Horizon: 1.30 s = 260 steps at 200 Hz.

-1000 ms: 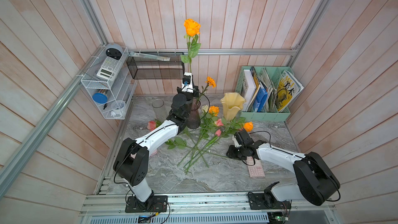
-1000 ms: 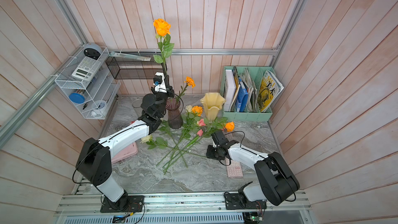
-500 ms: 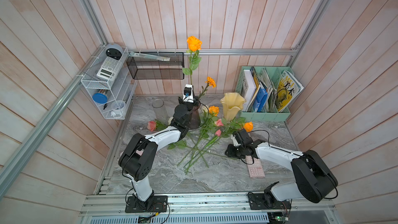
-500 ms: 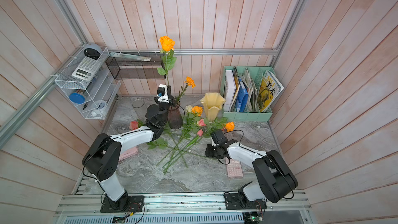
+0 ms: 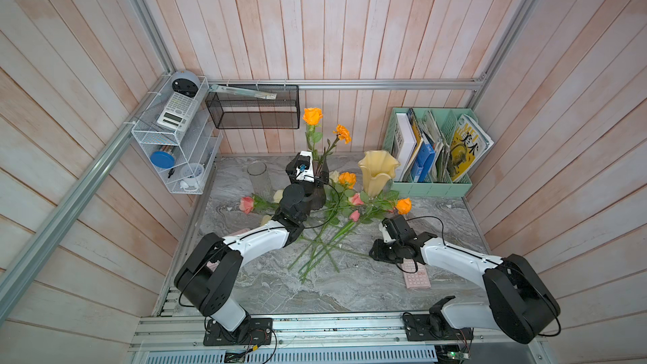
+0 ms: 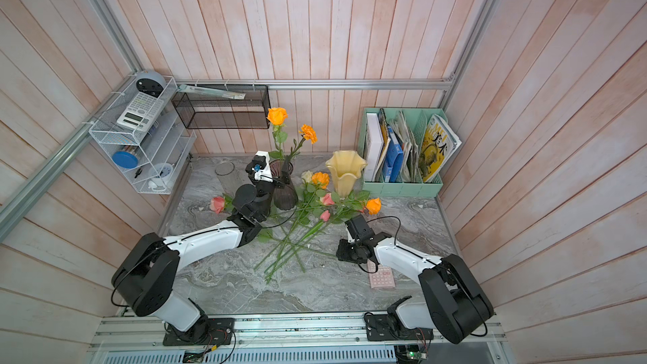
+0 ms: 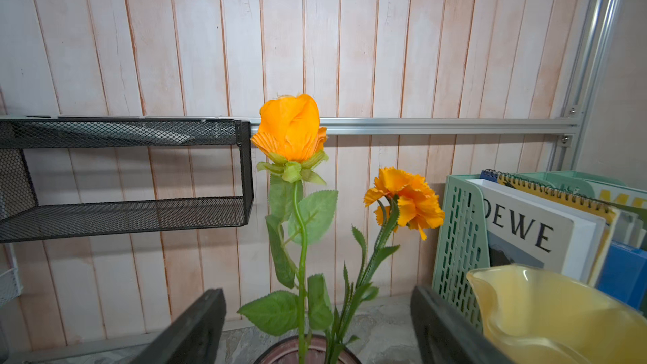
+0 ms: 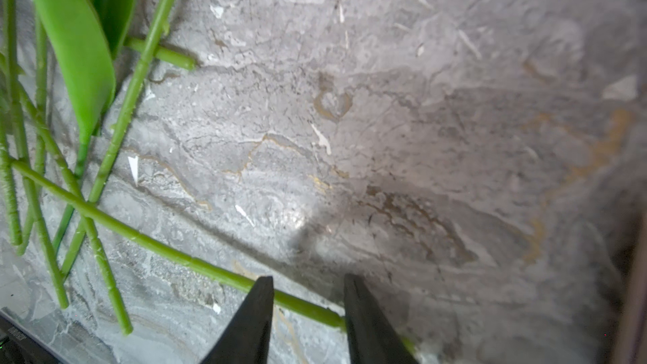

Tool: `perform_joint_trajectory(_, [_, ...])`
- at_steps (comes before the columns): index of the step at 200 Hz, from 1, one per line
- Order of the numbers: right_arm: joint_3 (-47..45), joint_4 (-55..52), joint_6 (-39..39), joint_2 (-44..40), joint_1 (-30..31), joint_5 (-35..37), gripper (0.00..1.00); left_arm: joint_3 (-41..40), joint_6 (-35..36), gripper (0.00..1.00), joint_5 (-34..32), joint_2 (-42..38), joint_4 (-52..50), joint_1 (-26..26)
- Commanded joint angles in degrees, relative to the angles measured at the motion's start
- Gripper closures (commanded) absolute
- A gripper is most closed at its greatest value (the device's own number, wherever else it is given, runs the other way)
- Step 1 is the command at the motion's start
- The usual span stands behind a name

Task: Arrange the flowers in different vases according to their colors
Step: Insert the flower into the vase, then pick up the flower at the center of the board.

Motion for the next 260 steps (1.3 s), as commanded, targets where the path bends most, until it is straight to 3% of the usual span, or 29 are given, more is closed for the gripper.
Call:
perform_joint_trajectory(1, [-1.25,-2.1,0.68,-1.57,-0.11,1.09,0.6,0.54,-4.44,0.03,-3.22,-6.02,-16.56,-1.92])
perform_joint_trajectory(18, [-1.53,-1.97,0.78,-1.96,-0.11,0.79,0.6,-0.81,-7.92,0.02,-2.94,-11.01,-27.48,-3.43])
perform_joint_trajectory(45, [-1.64,-1.64,0.78,-1.89,-0.11,0.38,0.6,-8.69,-12.72,0.01,-3.22,-18.8,-32.56,-6.38])
perform_joint_trajectory(64, [-1.64,-1.32,0.69,-1.89,-0.11,-0.09,0.6,-10.61,-13.32,0.01,-0.3,-21.49,-40.56,-7.82])
perform_joint_trajectory(81, [-1.72,-1.58,0.6,-2.31,-0.11,-0.1,0.6,-10.4,-13.32,0.02,6.3,-21.53,-47.68,-8.98])
perform_joint_trajectory(132, [-2.61,-2.45,0.68,-4.64,-0.09,0.52,0.6,-5.12,-11.33,0.02,14.7,-11.32,-54.16,-9.46])
perform_joint_trajectory(185, [-2.68,-6.75,0.34,-9.01,-0.2,2.18,0.6,3.03,-9.58,0.07,13.03,2.19,-59.83,-8.55])
perform_joint_trajectory(260, [-3.81,-7.99,0.86,-11.47,-0.88,3.15,0.6,9.58,-12.06,0.21,18.4,12.03,-65.39,-4.48])
